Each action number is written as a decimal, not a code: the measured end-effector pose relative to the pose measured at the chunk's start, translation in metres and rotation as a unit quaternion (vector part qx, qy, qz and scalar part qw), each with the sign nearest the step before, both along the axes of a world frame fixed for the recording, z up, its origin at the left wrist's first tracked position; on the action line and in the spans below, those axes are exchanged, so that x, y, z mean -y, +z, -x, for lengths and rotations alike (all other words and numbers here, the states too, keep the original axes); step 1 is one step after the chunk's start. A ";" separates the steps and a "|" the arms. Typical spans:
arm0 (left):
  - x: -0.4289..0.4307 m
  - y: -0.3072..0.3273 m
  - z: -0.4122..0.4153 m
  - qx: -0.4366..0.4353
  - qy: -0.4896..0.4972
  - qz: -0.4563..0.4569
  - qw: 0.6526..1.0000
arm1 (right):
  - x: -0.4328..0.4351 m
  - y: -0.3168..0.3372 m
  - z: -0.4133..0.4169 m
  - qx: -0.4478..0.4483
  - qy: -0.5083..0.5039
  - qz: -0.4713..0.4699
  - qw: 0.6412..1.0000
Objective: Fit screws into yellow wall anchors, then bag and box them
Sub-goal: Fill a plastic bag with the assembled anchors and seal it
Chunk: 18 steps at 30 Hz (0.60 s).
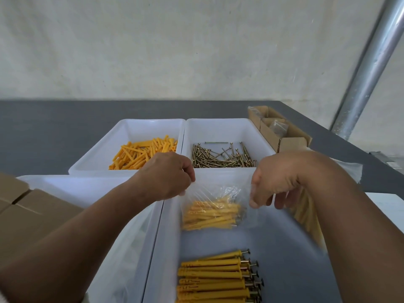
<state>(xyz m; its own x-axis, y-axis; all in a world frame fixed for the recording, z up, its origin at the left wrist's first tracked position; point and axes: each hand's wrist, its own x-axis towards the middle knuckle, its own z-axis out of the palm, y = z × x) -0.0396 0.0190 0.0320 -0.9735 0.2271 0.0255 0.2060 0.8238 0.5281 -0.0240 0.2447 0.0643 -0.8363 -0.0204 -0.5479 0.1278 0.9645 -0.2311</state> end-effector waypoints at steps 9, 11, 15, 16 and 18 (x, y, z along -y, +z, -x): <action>0.001 0.002 -0.004 -0.070 -0.017 0.070 0.995 | -0.003 0.003 0.002 -0.057 0.005 0.076 0.995; 0.000 0.001 -0.006 -0.099 -0.031 0.113 0.988 | 0.001 -0.001 0.002 -0.046 0.013 0.042 0.998; -0.006 -0.002 -0.010 -0.140 -0.071 0.096 0.983 | 0.006 0.000 0.002 -0.100 0.031 0.039 0.994; -0.009 -0.004 -0.012 -0.146 -0.087 0.080 0.982 | 0.007 0.002 0.001 -0.116 0.043 0.035 0.992; -0.016 -0.008 -0.015 -0.161 -0.124 0.078 0.976 | 0.011 0.006 -0.002 -0.136 0.075 0.016 0.988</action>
<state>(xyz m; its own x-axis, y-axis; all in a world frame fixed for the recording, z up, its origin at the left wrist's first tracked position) -0.0246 0.0349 0.0235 -0.8351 0.4812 0.2667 0.5445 0.7924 0.2752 -0.0222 0.2341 0.0706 -0.9385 -0.1684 -0.3013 -0.0862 0.9596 -0.2677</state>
